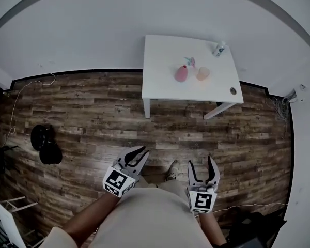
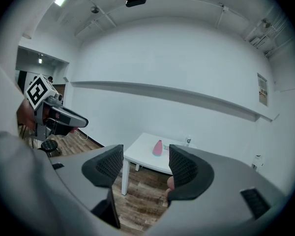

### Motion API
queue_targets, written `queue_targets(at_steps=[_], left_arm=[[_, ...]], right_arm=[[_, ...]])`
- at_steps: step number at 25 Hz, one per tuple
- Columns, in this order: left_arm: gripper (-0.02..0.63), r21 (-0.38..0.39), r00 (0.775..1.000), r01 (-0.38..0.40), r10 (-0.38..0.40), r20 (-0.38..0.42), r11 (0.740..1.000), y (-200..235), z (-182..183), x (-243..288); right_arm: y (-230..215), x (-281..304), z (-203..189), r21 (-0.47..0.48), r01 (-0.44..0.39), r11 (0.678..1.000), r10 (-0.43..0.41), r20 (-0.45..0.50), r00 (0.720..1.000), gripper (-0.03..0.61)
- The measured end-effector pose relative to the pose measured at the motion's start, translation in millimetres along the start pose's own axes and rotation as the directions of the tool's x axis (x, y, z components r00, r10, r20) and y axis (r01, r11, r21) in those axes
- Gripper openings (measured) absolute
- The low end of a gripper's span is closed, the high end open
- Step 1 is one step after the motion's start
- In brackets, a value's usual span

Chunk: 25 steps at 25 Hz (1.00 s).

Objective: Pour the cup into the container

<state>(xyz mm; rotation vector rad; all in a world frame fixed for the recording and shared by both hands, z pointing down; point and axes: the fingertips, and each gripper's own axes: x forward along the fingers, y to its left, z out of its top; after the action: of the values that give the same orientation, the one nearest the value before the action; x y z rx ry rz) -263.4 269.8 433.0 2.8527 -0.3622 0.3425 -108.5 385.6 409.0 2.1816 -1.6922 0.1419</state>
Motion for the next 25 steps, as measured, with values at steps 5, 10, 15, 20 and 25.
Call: queue_targets(at_steps=[5, 10, 15, 20, 25], left_arm=[[0.054, -0.014, 1.000, 0.000, 0.000, -0.022, 1.000, 39.8, -25.6, -42.7], [0.054, -0.004, 0.999, 0.007, -0.008, -0.045, 1.000, 69.2, -39.5, -65.4], [0.054, -0.010, 0.999, 0.000, 0.000, -0.044, 1.000, 87.1, -43.3, -78.5], [0.054, 0.007, 0.999, 0.019, -0.018, -0.045, 1.000, 90.8, -42.7, -80.6], [0.054, 0.016, 0.998, 0.032, -0.031, -0.048, 0.999, 90.1, -41.2, -77.4]], right_arm=[[59.7, 13.6, -4.4, 0.010, -0.019, 1.000, 0.020, -0.041, 0.999, 0.298], [98.6, 28.2, -2.9, 0.011, -0.024, 1.000, 0.024, -0.015, 1.000, 0.298], [121.0, 30.0, -0.9, 0.028, -0.027, 0.999, 0.027, -0.023, 0.999, 0.298], [125.0, 28.7, -5.5, 0.022, -0.014, 1.000, 0.015, -0.031, 0.999, 0.298], [125.7, 28.4, -5.2, 0.029, 0.000, 1.000, 0.001, -0.032, 0.999, 0.298]])
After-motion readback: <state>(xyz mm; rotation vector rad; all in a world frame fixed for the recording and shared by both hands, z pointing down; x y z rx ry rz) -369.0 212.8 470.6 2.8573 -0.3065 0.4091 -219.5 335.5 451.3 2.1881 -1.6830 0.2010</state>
